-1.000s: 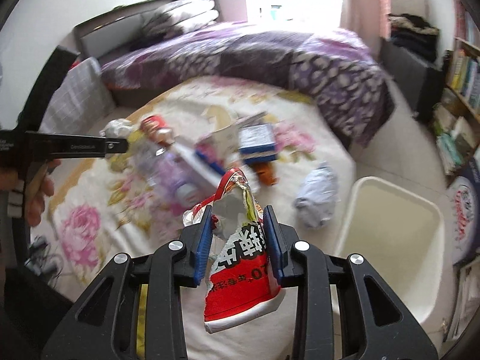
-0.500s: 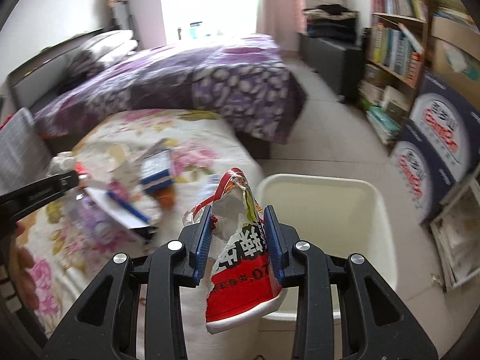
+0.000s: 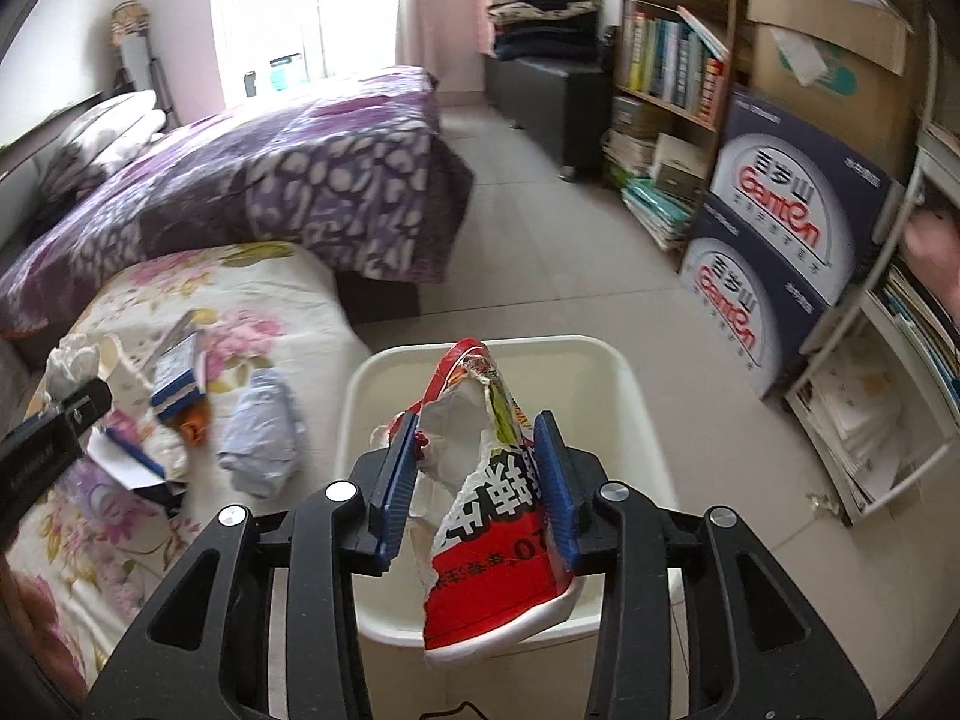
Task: Collect trash
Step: 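Carry both items to the white bin and open both tools to drop them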
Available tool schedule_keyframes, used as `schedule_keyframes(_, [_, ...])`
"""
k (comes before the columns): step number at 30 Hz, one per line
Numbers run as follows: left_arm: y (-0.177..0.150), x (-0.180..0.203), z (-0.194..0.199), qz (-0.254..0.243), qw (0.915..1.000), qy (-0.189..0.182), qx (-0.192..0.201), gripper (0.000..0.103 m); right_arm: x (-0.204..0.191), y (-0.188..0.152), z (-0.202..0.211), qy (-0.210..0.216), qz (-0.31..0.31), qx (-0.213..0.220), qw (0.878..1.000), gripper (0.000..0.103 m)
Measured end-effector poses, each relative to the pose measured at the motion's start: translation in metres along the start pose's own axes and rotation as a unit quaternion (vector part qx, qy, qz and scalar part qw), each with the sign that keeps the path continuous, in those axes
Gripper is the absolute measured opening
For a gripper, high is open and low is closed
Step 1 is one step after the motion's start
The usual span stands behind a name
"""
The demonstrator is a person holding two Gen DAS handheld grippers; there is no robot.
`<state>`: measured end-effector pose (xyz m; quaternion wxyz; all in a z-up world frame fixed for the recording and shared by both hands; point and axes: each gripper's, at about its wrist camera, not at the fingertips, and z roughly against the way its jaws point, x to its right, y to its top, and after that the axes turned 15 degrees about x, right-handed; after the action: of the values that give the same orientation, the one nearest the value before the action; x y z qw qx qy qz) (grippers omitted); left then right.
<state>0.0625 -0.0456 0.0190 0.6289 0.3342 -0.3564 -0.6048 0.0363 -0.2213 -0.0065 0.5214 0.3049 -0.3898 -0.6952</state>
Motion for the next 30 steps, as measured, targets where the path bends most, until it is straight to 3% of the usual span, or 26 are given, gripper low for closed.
schedule_keyframes(4, [-0.005,0.024,-0.001,-0.018,0.9994,-0.029,-0.005,0.043,0.021,0.002,0.001,-0.028,-0.022,0.0,0.999,0.049])
schedule_keyframes(6, [-0.007,0.035,-0.002,-0.025,0.9987,-0.043,-0.007,0.043,0.032,0.003,0.002,-0.043,-0.035,0.004,0.998,0.067])
schedule_keyframes(12, [-0.013,0.069,-0.006,-0.048,0.9956,-0.079,-0.013,0.045,0.065,0.003,0.008,-0.092,-0.067,0.015,0.993,0.086])
schedule_keyframes(24, [-0.03,0.113,-0.018,-0.066,0.9903,-0.116,-0.039,0.046,0.113,0.001,0.018,-0.144,-0.095,0.021,0.985,0.094])
schedule_keyframes(26, [-0.031,0.119,-0.02,-0.068,0.9894,-0.122,-0.042,0.05,0.118,0.001,0.019,-0.15,-0.097,0.021,0.984,0.095])
schedule_keyframes(28, [-0.032,0.121,-0.02,-0.066,0.9888,-0.128,-0.04,0.068,0.123,0.001,0.019,-0.155,-0.102,0.021,0.982,0.096])
schedule_keyframes(30, [-0.031,0.123,-0.019,-0.063,0.9883,-0.134,-0.037,0.075,0.128,0.0,0.019,-0.157,-0.108,0.019,0.982,0.096])
